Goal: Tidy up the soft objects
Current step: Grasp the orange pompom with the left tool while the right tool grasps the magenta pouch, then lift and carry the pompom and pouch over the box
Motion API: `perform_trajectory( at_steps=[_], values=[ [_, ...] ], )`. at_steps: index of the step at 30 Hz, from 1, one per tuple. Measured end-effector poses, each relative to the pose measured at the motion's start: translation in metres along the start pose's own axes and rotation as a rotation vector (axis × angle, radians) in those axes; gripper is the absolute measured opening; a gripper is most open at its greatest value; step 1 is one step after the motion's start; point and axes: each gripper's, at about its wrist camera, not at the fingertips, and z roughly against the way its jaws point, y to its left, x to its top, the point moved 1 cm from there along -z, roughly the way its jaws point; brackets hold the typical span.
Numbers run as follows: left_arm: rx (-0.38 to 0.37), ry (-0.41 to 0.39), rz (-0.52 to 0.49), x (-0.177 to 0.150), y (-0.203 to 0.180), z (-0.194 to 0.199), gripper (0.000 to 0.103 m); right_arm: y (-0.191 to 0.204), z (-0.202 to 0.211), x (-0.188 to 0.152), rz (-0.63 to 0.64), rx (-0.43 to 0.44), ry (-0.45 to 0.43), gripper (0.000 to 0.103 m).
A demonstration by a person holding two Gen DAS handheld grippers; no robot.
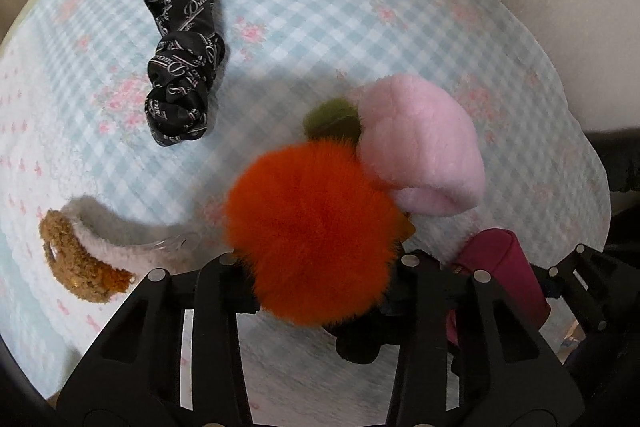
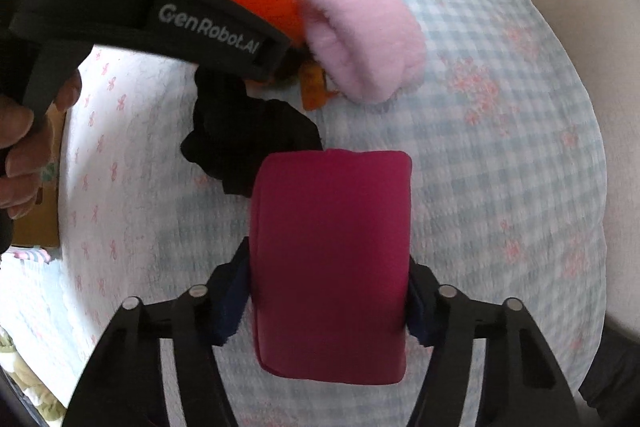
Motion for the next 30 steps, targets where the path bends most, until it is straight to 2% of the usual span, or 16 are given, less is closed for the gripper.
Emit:
perform_trajectory(
  at_steps=[6, 16, 24, 30],
  values=[
    [0.009, -0.021, 0.006, -0.002, 0.009, 0.019, 0.035, 0.001, 0.010, -0.002, -0.007, 0.019, -0.025, 0.046],
    [0.039, -0.081, 0.045, -0.006, 0.020, 0.075, 0.035, -0.007, 0.047, -0.008, -0.010, 0.028, -0.084, 0.044],
    [0.083, -0.181, 0.126, -0.020, 0.003, 0.153, 0.035, -0.007, 0.099, -0.014, 0.007, 0.031, -0.158, 0.044],
    [0.116, -0.266, 0.234, -0.045, -0.001, 0.222, 0.035, 0.001, 0.153, 0.005, 0.050, 0.049, -0.236, 0.044]
  ],
)
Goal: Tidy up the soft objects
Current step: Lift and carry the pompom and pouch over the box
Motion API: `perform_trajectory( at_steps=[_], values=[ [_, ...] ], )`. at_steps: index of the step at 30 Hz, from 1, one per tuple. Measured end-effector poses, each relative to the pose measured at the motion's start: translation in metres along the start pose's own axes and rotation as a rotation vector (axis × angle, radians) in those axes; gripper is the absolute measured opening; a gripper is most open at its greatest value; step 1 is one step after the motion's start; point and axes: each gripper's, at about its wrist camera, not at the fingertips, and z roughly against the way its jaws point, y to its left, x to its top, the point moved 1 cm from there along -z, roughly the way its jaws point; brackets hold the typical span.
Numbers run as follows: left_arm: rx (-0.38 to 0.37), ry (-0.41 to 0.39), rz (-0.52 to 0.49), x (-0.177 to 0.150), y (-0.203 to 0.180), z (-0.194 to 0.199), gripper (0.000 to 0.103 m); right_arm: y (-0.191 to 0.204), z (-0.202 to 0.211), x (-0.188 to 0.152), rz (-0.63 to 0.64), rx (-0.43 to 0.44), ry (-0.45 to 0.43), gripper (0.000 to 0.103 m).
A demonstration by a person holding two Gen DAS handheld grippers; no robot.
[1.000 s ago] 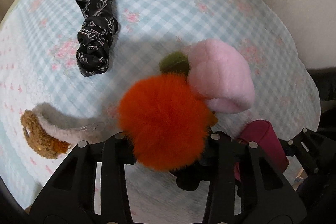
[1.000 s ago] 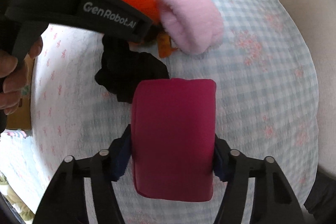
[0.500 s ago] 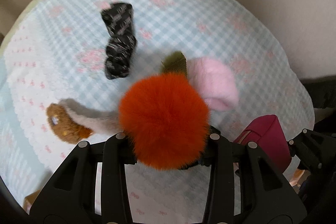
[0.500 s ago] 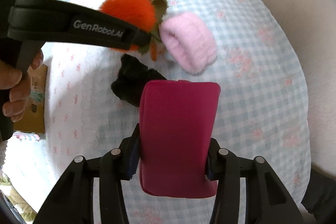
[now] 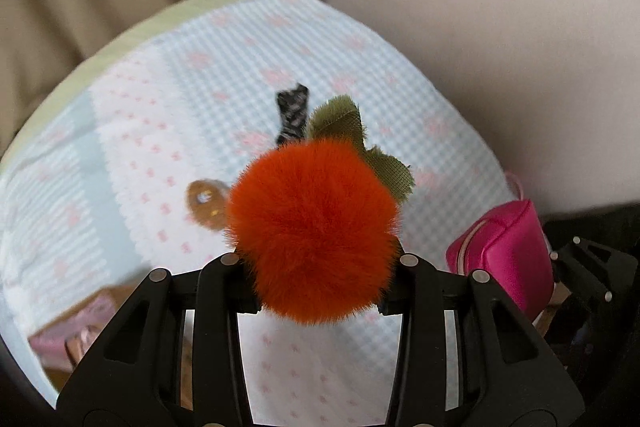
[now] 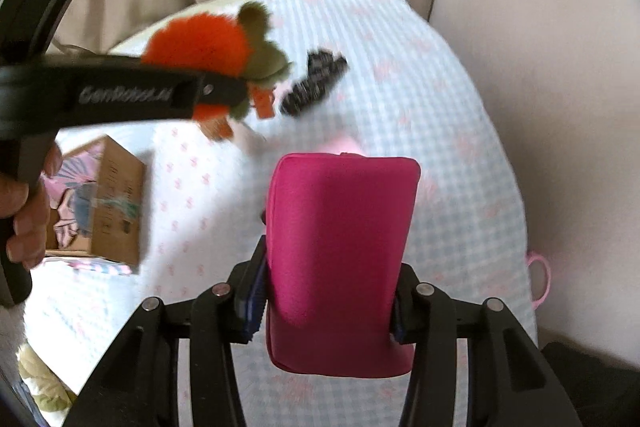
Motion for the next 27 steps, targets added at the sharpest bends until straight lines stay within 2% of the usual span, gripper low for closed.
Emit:
perform_trajectory(
  at_steps=[9, 16, 22, 27],
  values=[
    [0.118, -0.126, 0.174, -0.036, 0.032, 0.114, 0.035, 0.036, 0.078, 0.031, 0.131, 0.056, -0.101, 0.044],
    [0.208, -0.151, 0.356, -0.088, 0.086, 0.178, 0.035, 0.095, 0.107, 0.053, 0.231, 0.145, -0.140, 0.044],
    [0.264, -0.145, 0.472, -0.145, 0.142, 0.205, 0.035, 0.164, 0.116, 0.061, 0.324, 0.217, -0.152, 0.044],
    [0.257, -0.120, 0.569, -0.188, 0.199, 0.211, 0.035, 0.228, 0.105, 0.065, 0.365, 0.262, -0.122, 0.044]
  ],
)
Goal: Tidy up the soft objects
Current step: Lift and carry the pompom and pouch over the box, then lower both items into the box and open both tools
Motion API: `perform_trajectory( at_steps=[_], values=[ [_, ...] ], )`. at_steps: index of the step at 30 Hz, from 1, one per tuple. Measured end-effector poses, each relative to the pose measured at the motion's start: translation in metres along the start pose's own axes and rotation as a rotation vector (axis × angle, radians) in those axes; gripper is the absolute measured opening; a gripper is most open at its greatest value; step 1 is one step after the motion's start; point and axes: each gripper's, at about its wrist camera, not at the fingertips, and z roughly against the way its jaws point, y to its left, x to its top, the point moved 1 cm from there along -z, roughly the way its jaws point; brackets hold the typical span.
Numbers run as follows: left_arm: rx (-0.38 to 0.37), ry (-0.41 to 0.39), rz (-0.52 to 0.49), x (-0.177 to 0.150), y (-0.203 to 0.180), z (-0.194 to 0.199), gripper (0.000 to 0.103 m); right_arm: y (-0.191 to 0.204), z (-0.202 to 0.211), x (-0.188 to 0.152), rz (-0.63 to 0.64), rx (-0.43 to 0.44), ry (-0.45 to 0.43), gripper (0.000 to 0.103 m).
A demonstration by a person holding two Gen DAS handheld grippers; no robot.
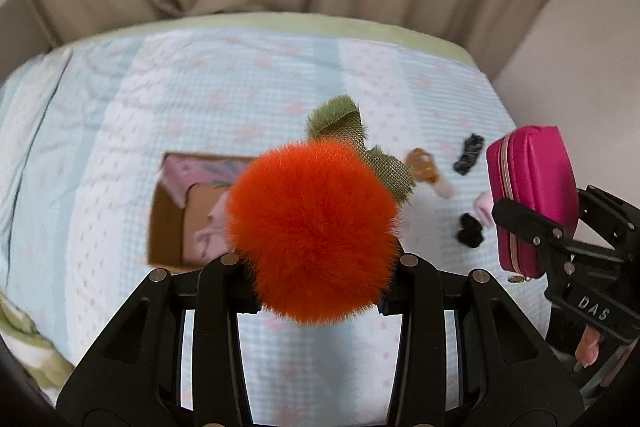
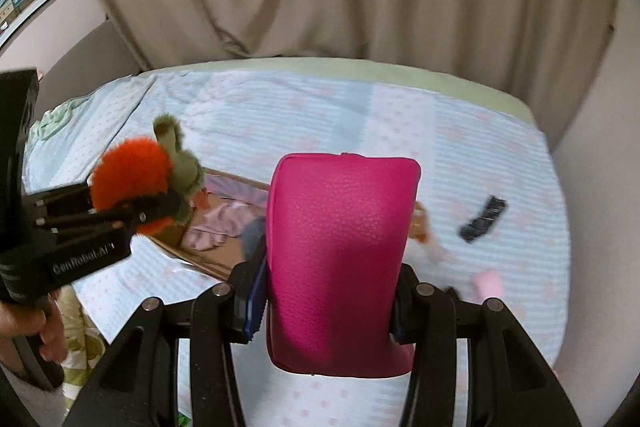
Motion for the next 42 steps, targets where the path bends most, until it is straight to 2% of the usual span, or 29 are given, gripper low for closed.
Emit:
perform_trajectory(
  at_steps=[8, 16, 26, 29, 36, 42],
  values=[
    [0.005, 0.094, -0.006, -0.005, 0.086, -0.037, 0.035, 0.065, -0.066, 0.024, -0.042, 0.043, 0.086, 0.044],
    [-0.016, 0.206, -0.030, -0.004, 0.134, -0.099, 0.035, 0.097, -0.134, 0.029, -0.112, 0.028, 0.194, 0.044],
    [-0.023, 0.304, -0.045, -0.012, 0.145, -0.161, 0.035, 0.099, -0.195, 0.028, -0.161, 0.020, 0.315, 0.044],
    [-0.030, 0.336, -0.021, -0.016, 0.147, -0.178, 0.035, 0.097, -0.212, 0.028, -0.168, 0.037, 0.344, 0.044],
    [-0.025, 0.402, -0.044, -0.022, 0.143, -0.219, 0.035, 0.086, -0.262, 0.027, -0.196, 0.061, 0.427, 0.044],
    [-0.026, 0.437, -0.055, -0.024, 0.140, -0.234, 0.035, 0.084, -0.283, 0.025, -0.229, 0.108, 0.469, 0.044]
  ],
)
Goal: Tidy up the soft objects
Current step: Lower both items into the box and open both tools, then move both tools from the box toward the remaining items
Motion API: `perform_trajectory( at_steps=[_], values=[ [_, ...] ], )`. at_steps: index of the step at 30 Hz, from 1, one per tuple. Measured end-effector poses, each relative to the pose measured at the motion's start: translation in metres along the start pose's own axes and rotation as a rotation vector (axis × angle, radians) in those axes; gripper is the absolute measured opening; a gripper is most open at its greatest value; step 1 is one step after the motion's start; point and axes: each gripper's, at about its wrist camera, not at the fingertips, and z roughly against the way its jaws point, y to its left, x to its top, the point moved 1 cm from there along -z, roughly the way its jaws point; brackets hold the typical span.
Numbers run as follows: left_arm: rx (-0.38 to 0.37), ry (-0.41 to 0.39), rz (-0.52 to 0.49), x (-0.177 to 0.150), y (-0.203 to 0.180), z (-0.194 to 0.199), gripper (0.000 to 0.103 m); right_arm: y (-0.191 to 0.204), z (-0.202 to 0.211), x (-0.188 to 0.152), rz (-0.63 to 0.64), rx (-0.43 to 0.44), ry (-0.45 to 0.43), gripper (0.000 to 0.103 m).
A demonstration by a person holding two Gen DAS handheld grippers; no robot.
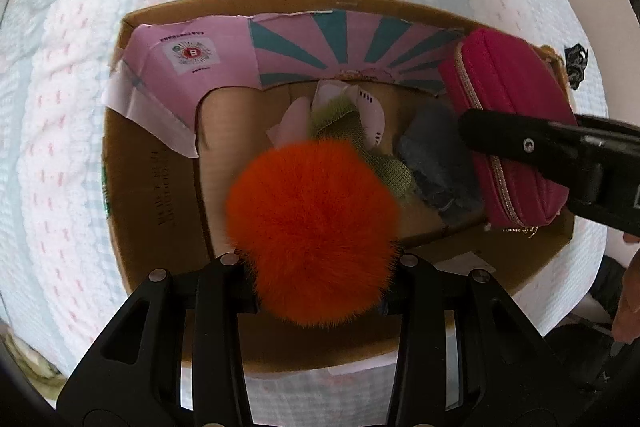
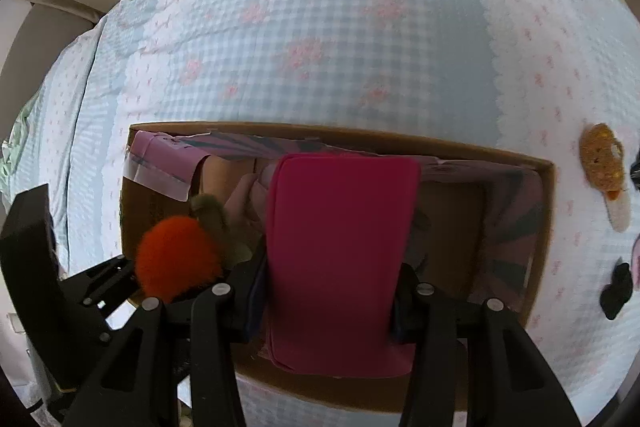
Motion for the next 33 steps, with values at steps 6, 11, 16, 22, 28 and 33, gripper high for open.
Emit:
perform_trajectory(
  at_steps=[6, 11, 16, 22, 28, 33],
  values=[
    [0.015, -0.053, -0.047, -0.006, -0.010, 0.011, 0.103, 0.006, -0.003, 0.009, -0.001, 0.035, -0.004, 0.090],
    [0.012, -0.039, -0.050, -0.014, -0.012, 0.011, 0.103, 0.003, 0.010, 0.006, -0.009, 0.051, -0.092, 0.103],
    [0.018, -0.054, -0.045, -0.025, -0.012, 0.019, 0.103, 0.000, 0.016, 0.000, -0.015, 0.031, -0.094, 0.103],
    [0.022, -0.088, -0.042, -0.038, -0.013, 0.039, 0.103, 0.003, 0.033, -0.012, -0.001, 0.022, -0.128, 0.103],
    [0.033, -0.147, -0.031, -0.050, -0.014, 0.072, 0.103, 0.012, 0.059, -0.027, 0.014, 0.021, -0.170, 0.103],
    [0.051, -0.212, -0.022, -0.063, -0.017, 0.110, 0.103, 0.022, 0.091, -0.044, 0.041, 0.006, -0.233, 0.103]
  ],
)
